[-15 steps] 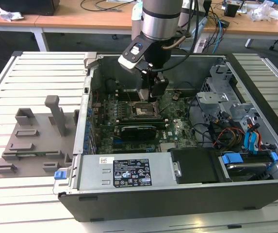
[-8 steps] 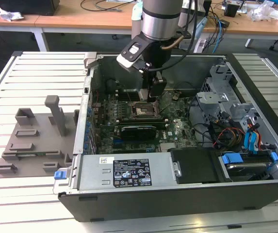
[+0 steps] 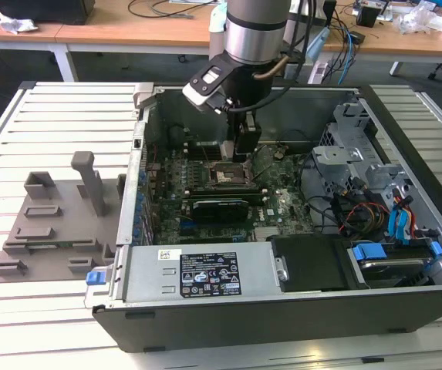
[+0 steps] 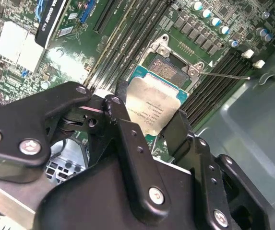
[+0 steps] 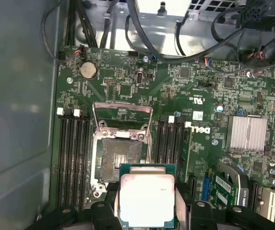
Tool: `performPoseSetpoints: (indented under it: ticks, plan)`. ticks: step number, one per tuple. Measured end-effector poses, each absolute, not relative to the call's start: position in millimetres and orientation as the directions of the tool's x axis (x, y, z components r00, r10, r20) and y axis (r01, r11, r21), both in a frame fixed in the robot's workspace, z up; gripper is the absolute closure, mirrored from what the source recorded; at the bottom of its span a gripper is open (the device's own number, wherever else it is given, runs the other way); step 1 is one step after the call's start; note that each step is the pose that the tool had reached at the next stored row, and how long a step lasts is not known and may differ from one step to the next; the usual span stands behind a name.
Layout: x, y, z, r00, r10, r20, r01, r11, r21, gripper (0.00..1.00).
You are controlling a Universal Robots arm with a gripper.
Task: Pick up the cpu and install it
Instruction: 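Place the cpu into insertion slot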
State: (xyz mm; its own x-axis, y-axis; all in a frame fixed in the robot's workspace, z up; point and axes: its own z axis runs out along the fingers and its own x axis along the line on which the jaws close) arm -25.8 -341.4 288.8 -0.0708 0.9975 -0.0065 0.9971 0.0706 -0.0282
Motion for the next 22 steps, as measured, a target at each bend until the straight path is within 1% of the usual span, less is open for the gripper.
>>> performPoseSetpoints:
  ticks: [17,22]
  plan:
    - [-25.8,-341.4,288.0,0.074,0.997,-0.007,0.997,-0.074,-0.028,0.45]
    - [-25.8,-341.4,287.8,0.091,0.996,-0.007,0.995,-0.091,-0.028,0.45]
